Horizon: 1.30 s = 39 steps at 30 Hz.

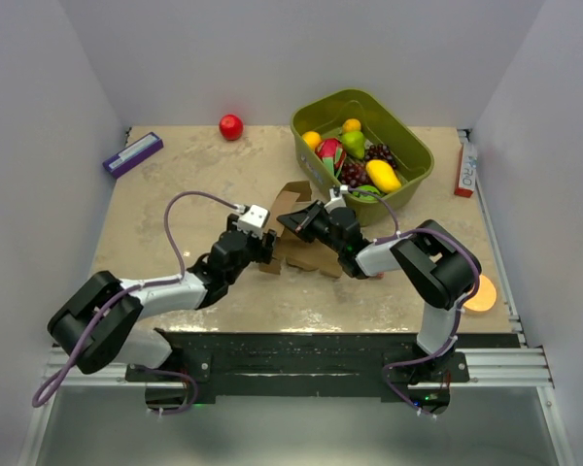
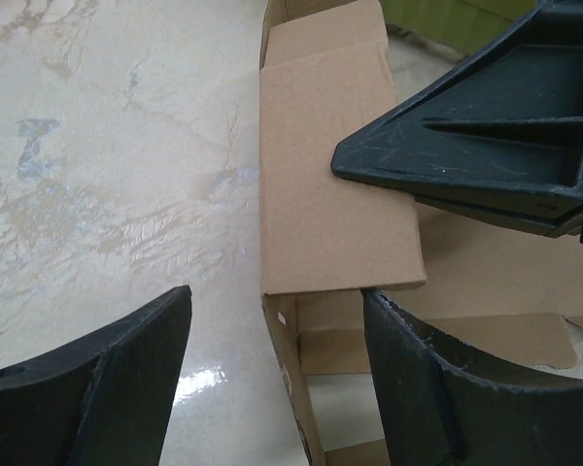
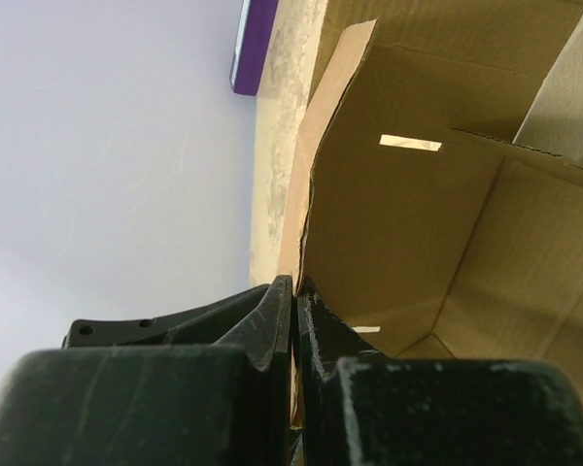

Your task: Fold the paper box

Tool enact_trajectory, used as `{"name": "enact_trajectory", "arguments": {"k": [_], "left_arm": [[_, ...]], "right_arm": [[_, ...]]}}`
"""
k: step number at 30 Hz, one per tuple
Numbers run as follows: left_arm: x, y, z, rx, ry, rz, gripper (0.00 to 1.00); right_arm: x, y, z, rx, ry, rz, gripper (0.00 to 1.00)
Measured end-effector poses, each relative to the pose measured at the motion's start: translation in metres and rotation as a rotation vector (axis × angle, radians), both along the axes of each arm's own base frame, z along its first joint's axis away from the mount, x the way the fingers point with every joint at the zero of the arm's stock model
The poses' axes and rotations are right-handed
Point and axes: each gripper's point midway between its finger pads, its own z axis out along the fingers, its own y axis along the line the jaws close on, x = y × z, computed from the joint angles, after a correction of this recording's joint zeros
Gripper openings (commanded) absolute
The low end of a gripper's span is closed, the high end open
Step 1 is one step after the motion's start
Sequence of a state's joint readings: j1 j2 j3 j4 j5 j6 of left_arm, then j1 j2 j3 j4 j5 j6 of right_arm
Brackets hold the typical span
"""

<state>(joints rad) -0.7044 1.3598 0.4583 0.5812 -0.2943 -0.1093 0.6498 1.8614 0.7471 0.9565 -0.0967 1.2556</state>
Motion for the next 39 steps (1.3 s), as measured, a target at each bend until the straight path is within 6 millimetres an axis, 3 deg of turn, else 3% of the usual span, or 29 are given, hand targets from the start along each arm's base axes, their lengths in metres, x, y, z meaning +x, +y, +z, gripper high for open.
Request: {"name": "enact_trajectory", "arguments": {"k": [7, 15, 19, 21, 24, 27, 33, 39], "left_arm": [[-0.003, -0.001, 0.007, -0.013, -0.013, 0.007, 0.82], [-0.027, -0.003, 0.080, -0.175, -0.109, -0.073, 0.92], [-0.033, 0.021, 0.094, -0.241, -0.100, 0.007, 0.93], [-0.027, 0.043, 0.085, -0.250, -0.063, 0.104, 0.93], [-0.019, 0.084, 0.052, -0.236, 0.026, 0.274, 0.93], [-0.023, 0.099, 0.019, -0.198, 0.118, 0.342, 0.90], [-0.033, 0.080, -0.027, -0.169, 0.268, 0.260, 0.82], [-0.042, 0.048, -0.046, -0.194, 0.340, 0.139, 0.80]], "right_arm": [[0.000, 0.000, 0.000, 0.001, 0.000, -0.002, 0.00], [0.000, -0.001, 0.000, 0.001, 0.001, -0.002, 0.00], [0.000, -0.001, 0.000, 0.001, 0.001, -0.002, 0.00], [0.000, -0.001, 0.000, 0.001, 0.001, -0.002, 0.00], [0.000, -0.001, 0.000, 0.001, 0.001, -0.002, 0.00], [0.000, -0.001, 0.000, 0.001, 0.001, -0.002, 0.00], [0.000, -0.001, 0.000, 0.002, 0.002, -0.002, 0.00], [0.000, -0.001, 0.000, 0.002, 0.002, -0.002, 0.00]]}}
